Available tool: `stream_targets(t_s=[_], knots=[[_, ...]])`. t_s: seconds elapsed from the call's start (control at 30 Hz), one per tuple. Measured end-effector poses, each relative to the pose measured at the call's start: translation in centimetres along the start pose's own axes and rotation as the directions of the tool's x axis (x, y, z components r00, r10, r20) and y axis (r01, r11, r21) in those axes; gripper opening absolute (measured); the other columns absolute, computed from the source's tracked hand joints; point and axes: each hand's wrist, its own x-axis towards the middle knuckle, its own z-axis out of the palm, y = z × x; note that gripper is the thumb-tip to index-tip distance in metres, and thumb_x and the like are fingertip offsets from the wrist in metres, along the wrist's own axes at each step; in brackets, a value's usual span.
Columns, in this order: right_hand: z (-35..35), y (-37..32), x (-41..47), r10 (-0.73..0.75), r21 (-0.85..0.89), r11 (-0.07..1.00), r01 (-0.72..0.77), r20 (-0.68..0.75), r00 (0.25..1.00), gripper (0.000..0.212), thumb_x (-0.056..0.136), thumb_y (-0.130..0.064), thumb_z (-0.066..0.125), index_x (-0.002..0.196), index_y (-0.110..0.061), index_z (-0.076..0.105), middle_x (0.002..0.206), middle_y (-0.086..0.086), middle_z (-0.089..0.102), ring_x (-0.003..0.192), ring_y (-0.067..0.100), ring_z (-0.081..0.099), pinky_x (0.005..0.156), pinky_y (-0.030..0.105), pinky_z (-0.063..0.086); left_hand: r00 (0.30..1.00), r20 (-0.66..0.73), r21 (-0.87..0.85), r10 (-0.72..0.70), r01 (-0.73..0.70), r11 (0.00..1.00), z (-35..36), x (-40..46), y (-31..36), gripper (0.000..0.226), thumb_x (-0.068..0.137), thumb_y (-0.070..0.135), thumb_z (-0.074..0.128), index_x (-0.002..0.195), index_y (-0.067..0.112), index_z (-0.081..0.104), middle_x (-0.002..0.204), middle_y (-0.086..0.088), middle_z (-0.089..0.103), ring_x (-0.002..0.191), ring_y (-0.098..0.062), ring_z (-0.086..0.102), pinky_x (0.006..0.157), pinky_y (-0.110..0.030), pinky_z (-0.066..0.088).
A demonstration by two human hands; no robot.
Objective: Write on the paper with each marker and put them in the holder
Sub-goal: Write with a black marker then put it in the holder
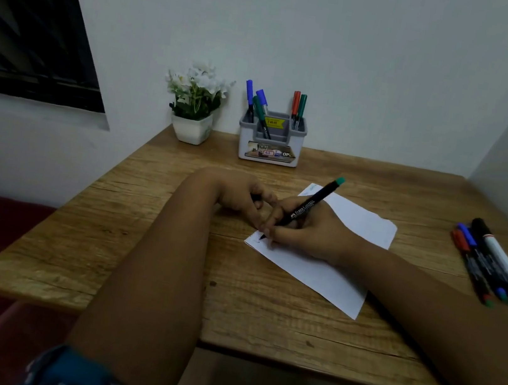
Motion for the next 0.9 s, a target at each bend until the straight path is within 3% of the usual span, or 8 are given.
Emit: stream_targets(t_s=[0.1,0.17,0.27,0.6,0.77,0.83,0.9], knots=[[0.4,0.1,0.4,-0.024,-0.064,0.998,0.025,0.016,1.0,0.011,0.077,0.005,0.072,0.075,-0.006,0.073,0.083,0.006,0.074,0.09,0.017,0.07,0.085,0.027,0.055,1.0,-0.006,-0.029,0.018,-0.018,0.999,0.1,-0.2,0.0,0.036,0.077,0.021,0.078,0.075,0.055,0.066,0.082,-0.004,0.045,0.078,-0.017,0.045,0.079,-0.034,0.036],[0.0,0.2,0.2,0.02,-0.012,1.0,-0.02,0.006,1.0,0.018,0.078,0.006,0.071,0.072,-0.011,0.071,0.081,0.002,0.074,0.097,0.02,0.07,0.092,0.031,0.055,1.0,-0.008,-0.017,0.011,-0.011,1.0,0.1,-0.1,0.1,0.034,0.076,0.024,0.079,0.084,0.055,0.066,0.082,-0.003,0.045,0.078,-0.016,0.045,0.077,-0.033,0.036],[-0.3,0.6,-0.1,0.037,-0.008,0.999,-0.037,0.003,0.999,0.008,0.079,0.003,0.072,0.074,-0.003,0.071,0.08,0.012,0.072,0.094,0.026,0.07,0.09,0.04,0.056,1.0,0.003,-0.013,-0.004,0.004,1.0,0.0,0.0,0.0,0.041,0.075,0.03,0.08,0.105,0.05,0.061,0.079,0.001,0.044,0.075,-0.013,0.045,0.075,-0.032,0.035],[-0.3,0.5,0.0,0.008,-0.086,0.996,-0.003,0.06,0.998,0.004,0.077,0.003,0.074,0.076,0.002,0.071,0.08,0.008,0.073,0.092,0.026,0.069,0.09,0.047,0.054,1.0,0.0,0.026,-0.021,0.021,0.999,-0.2,0.0,0.0,0.041,0.073,0.035,0.08,0.103,0.056,0.061,0.079,0.004,0.046,0.078,-0.012,0.047,0.078,-0.032,0.037],[-0.2,1.0,0.1,0.046,-0.018,0.999,-0.046,0.021,0.999,0.006,0.083,-0.002,0.074,0.078,-0.003,0.071,0.079,0.004,0.073,0.087,0.016,0.071,0.082,0.029,0.056,0.999,-0.008,0.041,-0.034,0.034,0.999,-0.2,0.1,0.1,0.046,0.074,0.035,0.08,0.112,0.05,0.061,0.08,0.006,0.046,0.081,-0.013,0.047,0.081,-0.035,0.038],[-0.1,1.0,0.1,0.037,-0.018,0.999,-0.036,0.028,0.999,0.005,0.084,-0.003,0.073,0.08,-0.001,0.07,0.082,0.012,0.073,0.087,0.022,0.071,0.083,0.031,0.057,1.0,-0.006,0.045,-0.028,0.028,0.999,-0.2,0.0,0.2,0.041,0.074,0.034,0.079,0.105,0.054,0.061,0.081,0.006,0.047,0.082,-0.014,0.047,0.081,-0.036,0.038],[-0.1,0.9,0.2,0.035,0.025,0.999,-0.035,0.022,0.999,0.007,0.085,-0.005,0.073,0.081,-0.001,0.069,0.078,0.017,0.072,0.075,0.021,0.07,0.075,0.026,0.056,1.0,-0.011,0.05,-0.021,0.022,0.999,-0.2,-0.1,0.3,0.035,0.074,0.033,0.079,0.092,0.058,0.062,0.082,0.004,0.048,0.083,-0.015,0.048,0.082,-0.036,0.039]])
